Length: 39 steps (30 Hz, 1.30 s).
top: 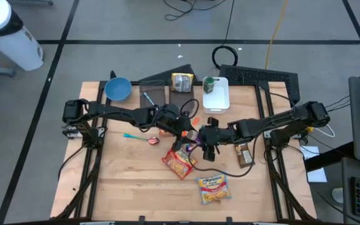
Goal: Pick & Place Food Item
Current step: Put the purple seasoning bottle into the white bin
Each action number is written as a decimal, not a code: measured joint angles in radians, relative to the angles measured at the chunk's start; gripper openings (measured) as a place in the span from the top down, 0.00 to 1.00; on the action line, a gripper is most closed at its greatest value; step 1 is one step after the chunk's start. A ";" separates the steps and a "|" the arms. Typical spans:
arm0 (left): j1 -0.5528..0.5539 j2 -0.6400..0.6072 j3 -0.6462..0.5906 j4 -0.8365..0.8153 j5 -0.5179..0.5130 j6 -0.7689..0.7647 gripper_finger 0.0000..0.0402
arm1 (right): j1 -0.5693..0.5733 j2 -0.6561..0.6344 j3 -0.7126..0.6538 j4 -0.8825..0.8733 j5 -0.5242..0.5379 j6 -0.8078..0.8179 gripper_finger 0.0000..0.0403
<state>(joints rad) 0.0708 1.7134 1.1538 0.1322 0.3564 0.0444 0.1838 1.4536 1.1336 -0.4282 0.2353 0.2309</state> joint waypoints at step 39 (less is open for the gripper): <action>0.091 -0.165 -0.001 -0.156 0.211 0.093 0.49 | 0.086 -0.415 -0.369 0.441 0.292 -0.116 0.31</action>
<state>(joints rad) 0.1616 1.5485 1.1526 -0.0237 0.5679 0.1370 0.2702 1.0382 0.7644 0.0129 0.5277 0.1147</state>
